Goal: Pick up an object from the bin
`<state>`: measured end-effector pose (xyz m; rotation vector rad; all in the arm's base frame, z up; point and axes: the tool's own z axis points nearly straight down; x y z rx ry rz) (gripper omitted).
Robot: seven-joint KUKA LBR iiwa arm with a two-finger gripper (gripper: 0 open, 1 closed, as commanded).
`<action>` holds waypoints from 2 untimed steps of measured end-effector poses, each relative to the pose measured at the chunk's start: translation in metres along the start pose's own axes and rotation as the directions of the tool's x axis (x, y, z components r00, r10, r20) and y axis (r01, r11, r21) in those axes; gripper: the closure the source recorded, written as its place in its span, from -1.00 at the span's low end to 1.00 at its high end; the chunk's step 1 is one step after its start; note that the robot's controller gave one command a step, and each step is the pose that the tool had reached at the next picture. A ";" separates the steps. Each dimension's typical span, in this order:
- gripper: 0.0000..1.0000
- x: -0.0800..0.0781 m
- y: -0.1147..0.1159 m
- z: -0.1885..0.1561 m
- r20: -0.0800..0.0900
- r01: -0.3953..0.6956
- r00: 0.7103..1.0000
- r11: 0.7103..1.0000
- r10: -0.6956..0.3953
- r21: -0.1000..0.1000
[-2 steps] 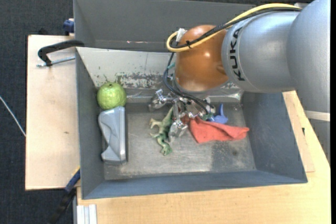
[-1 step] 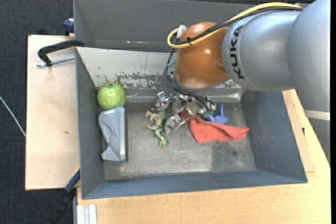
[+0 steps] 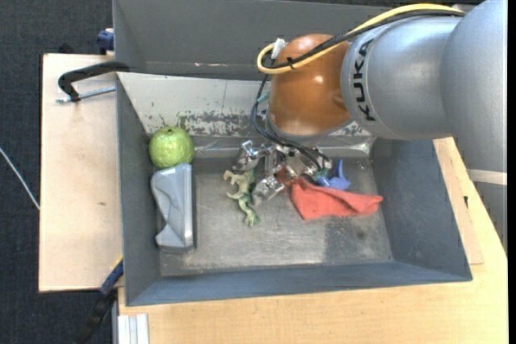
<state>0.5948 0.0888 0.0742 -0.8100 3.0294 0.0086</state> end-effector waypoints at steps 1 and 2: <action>1.00 0.000 0.000 0.000 0.000 0.000 1.000 1.000 0.000 0.000; 1.00 0.000 0.000 -0.003 0.000 0.000 1.000 1.000 0.000 0.002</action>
Offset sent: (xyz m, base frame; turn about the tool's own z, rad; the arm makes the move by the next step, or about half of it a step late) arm 0.0000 0.0001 0.0209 0.0000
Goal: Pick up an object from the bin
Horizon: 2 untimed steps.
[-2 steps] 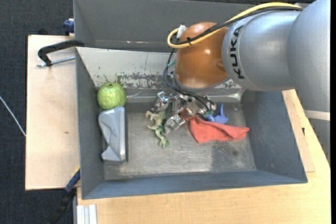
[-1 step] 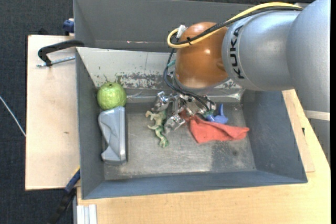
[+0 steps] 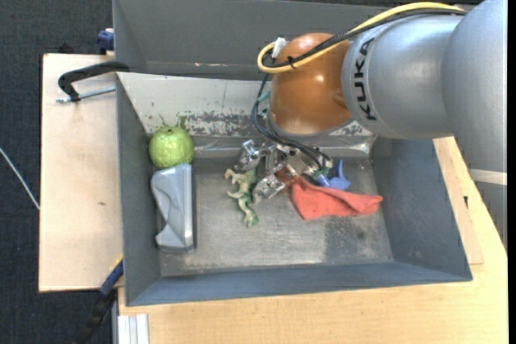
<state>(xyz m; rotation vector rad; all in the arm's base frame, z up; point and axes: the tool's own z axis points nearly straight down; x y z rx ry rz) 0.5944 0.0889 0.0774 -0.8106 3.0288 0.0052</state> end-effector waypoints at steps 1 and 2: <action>1.00 0.000 0.000 -0.006 0.000 -0.001 1.000 1.000 0.001 0.001; 1.00 0.001 0.000 -0.016 -0.004 -0.001 1.000 1.000 0.001 0.000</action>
Offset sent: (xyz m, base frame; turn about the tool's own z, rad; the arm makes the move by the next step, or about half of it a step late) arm 0.0001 0.0000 0.0547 0.0000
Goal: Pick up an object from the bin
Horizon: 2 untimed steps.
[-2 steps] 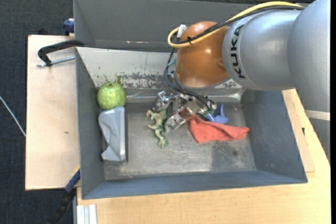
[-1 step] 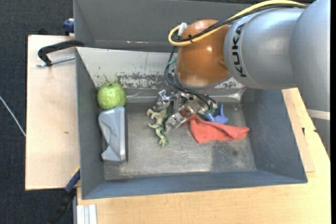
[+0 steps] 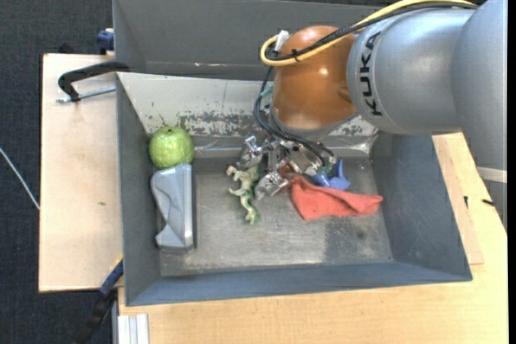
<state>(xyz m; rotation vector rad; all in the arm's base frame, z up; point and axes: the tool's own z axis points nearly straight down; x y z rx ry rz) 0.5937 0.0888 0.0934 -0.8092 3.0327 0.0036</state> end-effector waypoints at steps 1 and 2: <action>1.00 -0.001 0.000 -0.015 0.002 0.000 1.000 1.000 0.000 0.001; 1.00 -0.002 0.000 -0.023 0.006 -0.001 1.000 1.000 0.001 0.003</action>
Offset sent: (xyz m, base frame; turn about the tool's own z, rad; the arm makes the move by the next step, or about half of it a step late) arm 0.0002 0.0000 0.0226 0.0000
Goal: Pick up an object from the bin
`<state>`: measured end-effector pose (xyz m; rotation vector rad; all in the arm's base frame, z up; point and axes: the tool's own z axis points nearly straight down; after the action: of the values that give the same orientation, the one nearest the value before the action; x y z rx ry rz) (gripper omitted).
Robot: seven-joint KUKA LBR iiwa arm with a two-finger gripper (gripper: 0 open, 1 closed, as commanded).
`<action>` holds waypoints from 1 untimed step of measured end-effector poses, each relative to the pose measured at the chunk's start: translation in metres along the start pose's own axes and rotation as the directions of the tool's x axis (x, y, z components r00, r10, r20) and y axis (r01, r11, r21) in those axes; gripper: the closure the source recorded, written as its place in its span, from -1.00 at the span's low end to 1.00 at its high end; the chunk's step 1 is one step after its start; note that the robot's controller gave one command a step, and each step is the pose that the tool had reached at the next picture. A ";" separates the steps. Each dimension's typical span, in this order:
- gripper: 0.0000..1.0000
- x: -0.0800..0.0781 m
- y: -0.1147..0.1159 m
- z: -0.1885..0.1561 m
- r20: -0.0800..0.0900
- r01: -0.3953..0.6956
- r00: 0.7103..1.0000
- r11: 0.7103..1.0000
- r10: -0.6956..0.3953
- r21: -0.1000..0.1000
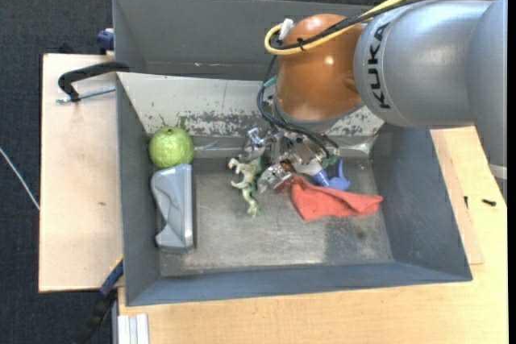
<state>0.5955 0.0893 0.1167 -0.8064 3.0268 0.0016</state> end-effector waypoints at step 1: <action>1.00 0.001 0.001 -0.008 -0.005 0.000 1.000 1.000 0.000 -0.002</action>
Offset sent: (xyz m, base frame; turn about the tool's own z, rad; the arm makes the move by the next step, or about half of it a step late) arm 0.0001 0.0000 0.0441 0.0000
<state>0.5945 0.0895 0.1248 -0.8074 3.0318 0.0025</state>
